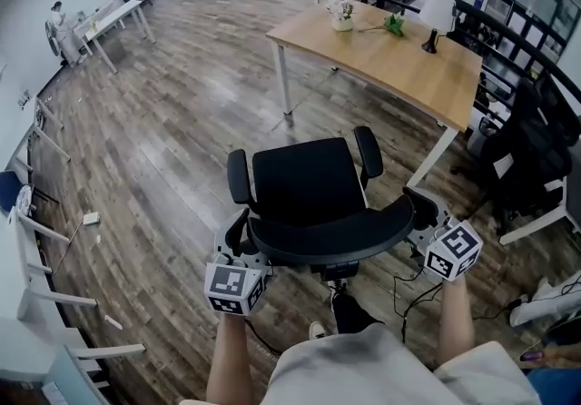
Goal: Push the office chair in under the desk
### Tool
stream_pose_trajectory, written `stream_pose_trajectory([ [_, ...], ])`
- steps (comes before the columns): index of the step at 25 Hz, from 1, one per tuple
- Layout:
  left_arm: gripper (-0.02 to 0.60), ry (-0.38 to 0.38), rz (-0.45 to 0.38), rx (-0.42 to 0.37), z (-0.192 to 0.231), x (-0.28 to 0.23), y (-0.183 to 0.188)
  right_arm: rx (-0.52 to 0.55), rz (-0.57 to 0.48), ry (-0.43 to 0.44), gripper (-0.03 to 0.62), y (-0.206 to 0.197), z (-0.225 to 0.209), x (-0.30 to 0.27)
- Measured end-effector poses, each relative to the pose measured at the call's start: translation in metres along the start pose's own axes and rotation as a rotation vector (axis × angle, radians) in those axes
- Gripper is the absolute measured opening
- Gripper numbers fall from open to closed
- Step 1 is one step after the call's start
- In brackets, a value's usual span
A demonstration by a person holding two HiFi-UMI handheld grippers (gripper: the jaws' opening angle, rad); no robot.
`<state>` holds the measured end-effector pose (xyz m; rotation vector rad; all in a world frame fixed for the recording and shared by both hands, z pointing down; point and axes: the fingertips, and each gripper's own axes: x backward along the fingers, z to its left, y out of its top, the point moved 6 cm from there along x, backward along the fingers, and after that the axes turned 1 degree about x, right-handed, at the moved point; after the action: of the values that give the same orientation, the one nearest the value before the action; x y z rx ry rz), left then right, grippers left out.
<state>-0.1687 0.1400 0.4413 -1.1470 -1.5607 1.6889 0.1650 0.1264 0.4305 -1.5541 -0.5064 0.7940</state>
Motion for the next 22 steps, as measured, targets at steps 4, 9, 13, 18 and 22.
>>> stream_pose_trajectory([
  [4, 0.310, -0.008, -0.001, 0.001, 0.006, -0.011, 0.002, -0.008, -0.016, -0.040, 0.274, 0.002, -0.004, -0.006],
  [9, 0.308, -0.024, -0.007, 0.010, 0.018, -0.028, 0.004, -0.009, -0.016, -0.089, 0.276, 0.003, -0.015, -0.019],
  [13, 0.308, -0.026, -0.008, 0.011, 0.025, -0.046, 0.007, 0.003, 0.006, -0.143, 0.267, 0.006, -0.023, -0.028],
  [18, 0.308, -0.051, -0.009, 0.009, 0.031, -0.075, 0.013, -0.009, 0.021, -0.174, 0.264, 0.009, -0.043, -0.038],
  [22, 0.308, -0.060, -0.026, 0.014, 0.041, -0.093, 0.016, -0.005, 0.039, -0.198, 0.258, 0.016, -0.056, -0.053],
])
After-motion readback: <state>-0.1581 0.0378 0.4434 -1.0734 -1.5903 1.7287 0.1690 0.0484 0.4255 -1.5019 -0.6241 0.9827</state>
